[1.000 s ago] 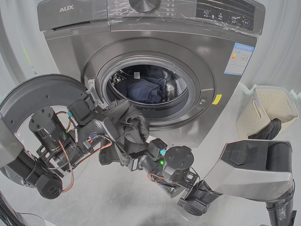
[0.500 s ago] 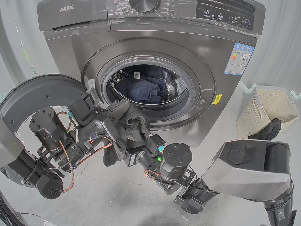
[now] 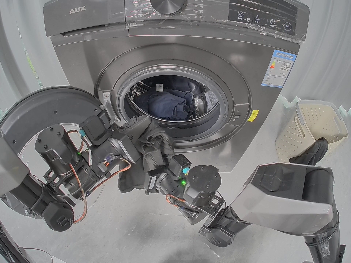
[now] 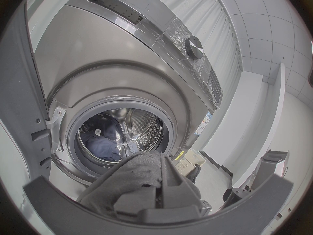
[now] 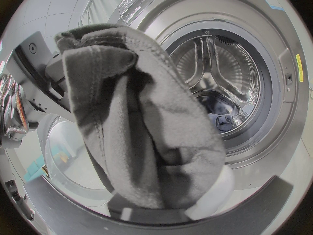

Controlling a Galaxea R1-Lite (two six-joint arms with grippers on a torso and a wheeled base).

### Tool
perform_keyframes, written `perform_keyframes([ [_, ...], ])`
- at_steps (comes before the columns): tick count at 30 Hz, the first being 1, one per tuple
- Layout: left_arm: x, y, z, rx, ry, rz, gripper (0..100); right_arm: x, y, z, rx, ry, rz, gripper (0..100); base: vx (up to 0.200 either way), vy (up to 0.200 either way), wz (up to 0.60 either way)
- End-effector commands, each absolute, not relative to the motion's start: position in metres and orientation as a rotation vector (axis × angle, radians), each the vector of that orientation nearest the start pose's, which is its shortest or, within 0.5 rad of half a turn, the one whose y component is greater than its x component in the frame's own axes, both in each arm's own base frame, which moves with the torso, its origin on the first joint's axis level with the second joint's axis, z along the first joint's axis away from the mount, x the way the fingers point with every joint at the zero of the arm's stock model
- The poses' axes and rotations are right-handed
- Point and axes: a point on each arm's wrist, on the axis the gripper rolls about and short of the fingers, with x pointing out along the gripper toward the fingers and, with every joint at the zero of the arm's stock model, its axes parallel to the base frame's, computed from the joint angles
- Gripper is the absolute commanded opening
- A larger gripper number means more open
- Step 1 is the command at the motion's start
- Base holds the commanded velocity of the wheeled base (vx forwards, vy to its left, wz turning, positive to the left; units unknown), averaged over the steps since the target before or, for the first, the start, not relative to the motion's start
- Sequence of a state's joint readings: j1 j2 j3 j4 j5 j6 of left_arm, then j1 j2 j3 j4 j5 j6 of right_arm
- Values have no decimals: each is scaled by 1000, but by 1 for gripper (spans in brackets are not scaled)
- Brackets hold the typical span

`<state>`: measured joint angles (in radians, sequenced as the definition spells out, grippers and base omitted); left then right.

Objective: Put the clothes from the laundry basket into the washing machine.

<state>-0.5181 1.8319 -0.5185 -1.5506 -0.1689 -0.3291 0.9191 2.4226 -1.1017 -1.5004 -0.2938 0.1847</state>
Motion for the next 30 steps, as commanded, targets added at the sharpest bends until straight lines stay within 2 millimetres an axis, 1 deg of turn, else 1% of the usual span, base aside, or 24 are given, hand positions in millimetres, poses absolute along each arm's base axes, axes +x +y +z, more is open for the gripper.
perform_keyframes([
  [1,255,-148,163,-356,-122,-713,0,270,348,68,286,-95,641,0,0,0,0],
  [4,258,-147,160,-354,-111,-702,0,264,342,72,280,-86,641,0,0,0,0],
  [6,258,-147,159,-353,-108,-700,0,258,334,77,275,-72,642,0,0,0,0],
  [8,260,-145,159,-354,-110,-694,0,250,323,87,269,-63,637,0,0,0,0],
  [10,259,-145,159,-356,-109,-696,0,247,312,95,268,-59,629,0,0,0,0],
  [13,256,-144,161,-356,-111,-707,0,244,303,102,268,-56,618,0,0,0,0],
  [14,256,-144,161,-357,-110,-710,100,243,300,103,266,-52,615,0,0,0,0],
  [15,255,-144,161,-359,-109,-710,100,243,298,103,264,-50,613,0,0,0,0],
  [17,256,-143,162,-391,-101,-701,100,237,286,108,257,-39,604,0,0,0,0],
  [18,255,-142,161,-395,-98,-701,100,236,284,109,257,-39,603,0,0,0,0],
  [20,255,-140,156,-410,-70,-691,100,224,266,123,260,-45,599,0,0,0,0],
  [21,255,-140,155,-409,-67,-690,100,223,266,124,262,-47,600,0,0,0,0],
  [22,254,-138,148,-407,-35,-680,100,214,255,136,272,-62,602,0,0,0,0],
  [24,255,-139,140,-405,-5,-675,100,210,244,143,276,-72,592,0,0,0,0],
  [26,257,-139,135,-398,13,-669,100,209,238,145,275,-74,583,0,0,0,0],
  [27,259,-140,128,-393,34,-664,100,208,233,148,276,-77,575,0,0,0,0],
  [30,260,-140,118,-388,75,-654,100,207,229,150,278,-82,573,0,0,0,0],
])
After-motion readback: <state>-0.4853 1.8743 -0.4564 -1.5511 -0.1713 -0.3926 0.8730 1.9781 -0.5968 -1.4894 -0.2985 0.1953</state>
